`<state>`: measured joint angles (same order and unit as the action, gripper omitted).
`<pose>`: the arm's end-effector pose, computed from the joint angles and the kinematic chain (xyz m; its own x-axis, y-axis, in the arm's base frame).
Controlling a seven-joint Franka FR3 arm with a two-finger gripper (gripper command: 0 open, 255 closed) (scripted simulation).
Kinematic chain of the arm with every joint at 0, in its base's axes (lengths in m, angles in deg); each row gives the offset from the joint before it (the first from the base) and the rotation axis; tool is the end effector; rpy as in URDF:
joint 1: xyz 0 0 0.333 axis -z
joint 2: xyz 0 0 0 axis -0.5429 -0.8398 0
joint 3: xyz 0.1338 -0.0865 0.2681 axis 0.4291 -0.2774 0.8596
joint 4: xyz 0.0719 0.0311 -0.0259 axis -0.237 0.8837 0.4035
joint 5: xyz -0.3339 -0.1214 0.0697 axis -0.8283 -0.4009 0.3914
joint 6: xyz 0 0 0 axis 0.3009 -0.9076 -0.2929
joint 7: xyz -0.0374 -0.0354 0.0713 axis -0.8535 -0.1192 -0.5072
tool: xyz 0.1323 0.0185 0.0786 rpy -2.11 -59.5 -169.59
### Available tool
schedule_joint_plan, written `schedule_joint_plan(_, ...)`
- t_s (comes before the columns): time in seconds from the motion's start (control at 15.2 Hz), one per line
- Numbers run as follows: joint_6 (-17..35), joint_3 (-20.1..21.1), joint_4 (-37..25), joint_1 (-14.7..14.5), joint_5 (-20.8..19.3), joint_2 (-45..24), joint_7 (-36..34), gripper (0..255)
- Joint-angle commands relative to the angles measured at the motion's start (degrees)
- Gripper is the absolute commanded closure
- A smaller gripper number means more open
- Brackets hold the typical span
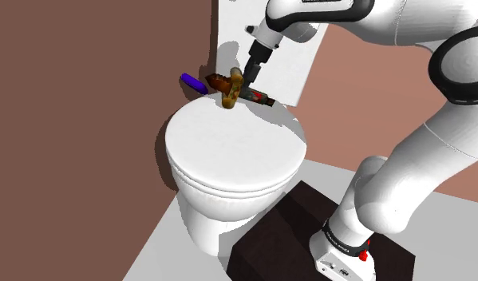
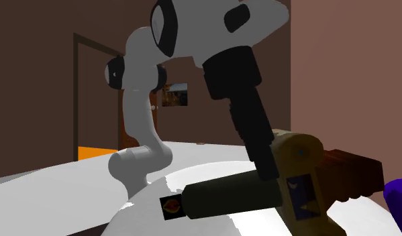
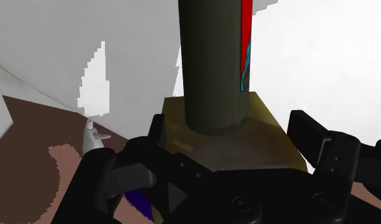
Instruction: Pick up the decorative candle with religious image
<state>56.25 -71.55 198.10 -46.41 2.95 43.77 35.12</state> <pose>0.4912 -0.0419 0.5367 0.6732 0.6707 0.3116 0.7055 -0.7087 0.0014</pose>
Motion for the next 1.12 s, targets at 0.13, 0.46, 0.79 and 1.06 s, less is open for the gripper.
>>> schedule_joint_plan(0.13,2.8,-0.3,2.3,-0.1,0.6,-0.5,1.6,0)
schedule_joint_plan(0.46,4.8,-0.5,4.2,0.0,0.9,-0.8,2.4,255)
schedule_joint_plan(0.79,5.3,-0.3,4.8,-0.1,0.8,-0.6,2.3,255)
schedule_joint_plan(1.06,4.7,-0.3,4.2,-0.1,0.8,-0.6,2.1,255)
